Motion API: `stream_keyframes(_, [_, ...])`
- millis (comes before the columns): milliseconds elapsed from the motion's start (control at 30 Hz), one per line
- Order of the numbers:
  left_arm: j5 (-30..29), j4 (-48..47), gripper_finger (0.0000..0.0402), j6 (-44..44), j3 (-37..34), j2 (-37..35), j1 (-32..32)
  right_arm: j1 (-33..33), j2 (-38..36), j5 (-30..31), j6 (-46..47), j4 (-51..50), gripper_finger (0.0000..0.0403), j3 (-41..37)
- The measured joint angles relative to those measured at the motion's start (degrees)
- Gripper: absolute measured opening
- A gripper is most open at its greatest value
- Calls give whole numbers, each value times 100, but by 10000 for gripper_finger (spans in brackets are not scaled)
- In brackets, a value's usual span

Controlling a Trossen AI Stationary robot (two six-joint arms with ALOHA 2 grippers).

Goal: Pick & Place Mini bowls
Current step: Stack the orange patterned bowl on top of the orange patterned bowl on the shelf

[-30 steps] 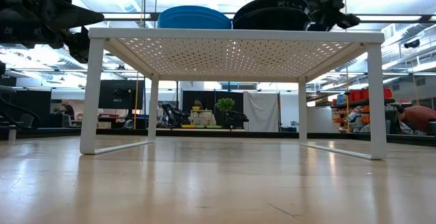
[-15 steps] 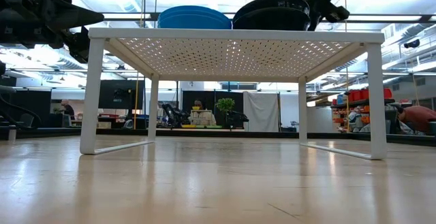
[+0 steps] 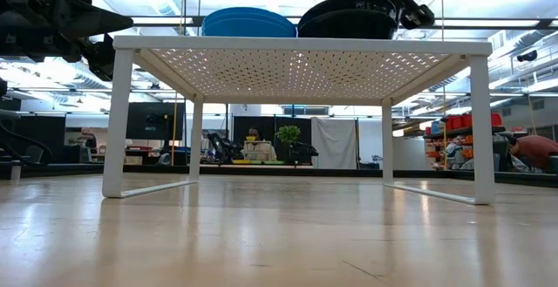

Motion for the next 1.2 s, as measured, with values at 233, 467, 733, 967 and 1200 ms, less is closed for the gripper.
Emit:
stream_keyframes(233, [-1, 0, 288, 0, -1, 0, 0, 535, 328, -44, 164, 14, 10, 595])
stream_keyframes(467, [-1, 0, 288, -1, 0, 0, 0, 1076, 702, -230, 318, 17, 10, 1059])
stream_keyframes(733, [0, 0, 288, -1, 0, 0, 0, 1650, 922, -448, 495, 12, 10, 1190])
stream_keyframes(967, [0, 0, 288, -1, 1, 1, 0, 1818, 926, -431, 587, 10, 10, 1189])
stream_keyframes(1200, [0, 0, 288, 1, -2, -2, 0, 1820, 919, -167, 544, 80, 10, 683])
